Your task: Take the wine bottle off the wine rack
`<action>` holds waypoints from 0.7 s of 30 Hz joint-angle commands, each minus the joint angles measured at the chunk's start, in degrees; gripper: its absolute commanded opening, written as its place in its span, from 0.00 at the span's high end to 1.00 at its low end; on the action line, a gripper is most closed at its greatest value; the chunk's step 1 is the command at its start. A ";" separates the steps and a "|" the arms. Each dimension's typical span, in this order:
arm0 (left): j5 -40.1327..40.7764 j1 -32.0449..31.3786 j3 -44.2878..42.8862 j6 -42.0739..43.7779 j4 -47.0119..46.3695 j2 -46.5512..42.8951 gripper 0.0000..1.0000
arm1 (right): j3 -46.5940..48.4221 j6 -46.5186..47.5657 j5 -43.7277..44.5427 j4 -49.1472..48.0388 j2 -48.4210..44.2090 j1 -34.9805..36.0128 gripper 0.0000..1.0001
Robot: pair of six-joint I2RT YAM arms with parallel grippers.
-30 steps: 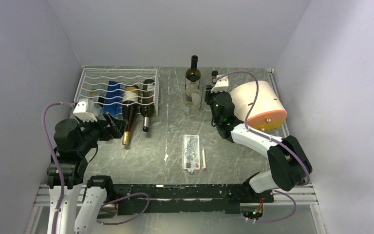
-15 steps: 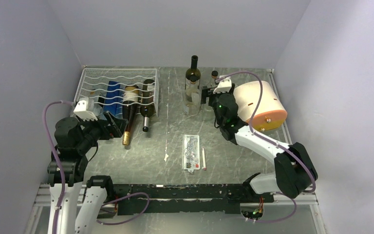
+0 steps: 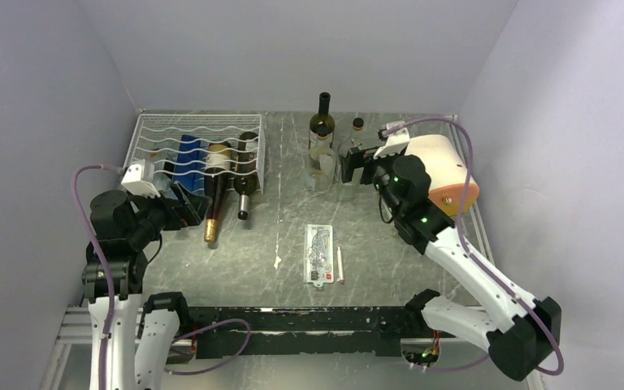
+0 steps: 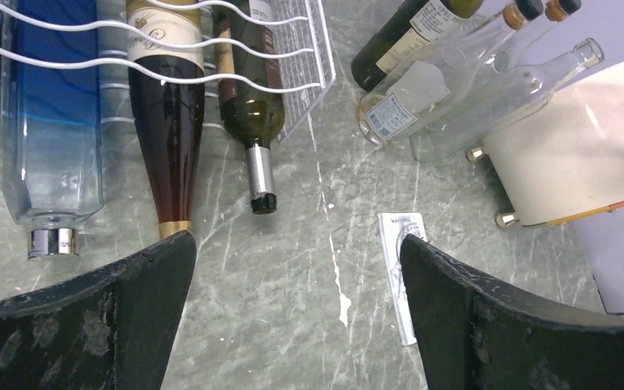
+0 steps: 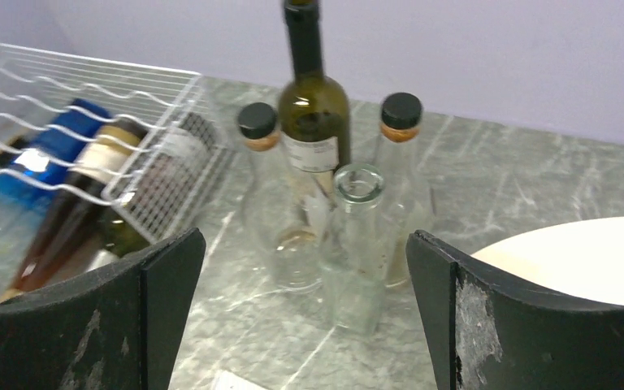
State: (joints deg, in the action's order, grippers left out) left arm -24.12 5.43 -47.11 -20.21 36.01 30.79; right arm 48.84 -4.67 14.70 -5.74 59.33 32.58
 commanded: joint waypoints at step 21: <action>0.93 -7.51 -0.50 1.06 -3.34 23.08 0.01 | 0.36 2.36 -6.19 2.27 7.27 20.42 0.00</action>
State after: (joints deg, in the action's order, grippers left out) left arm -29.58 4.19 -46.11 -18.81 33.30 49.54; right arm 47.53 -4.36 8.43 -2.66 67.35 51.51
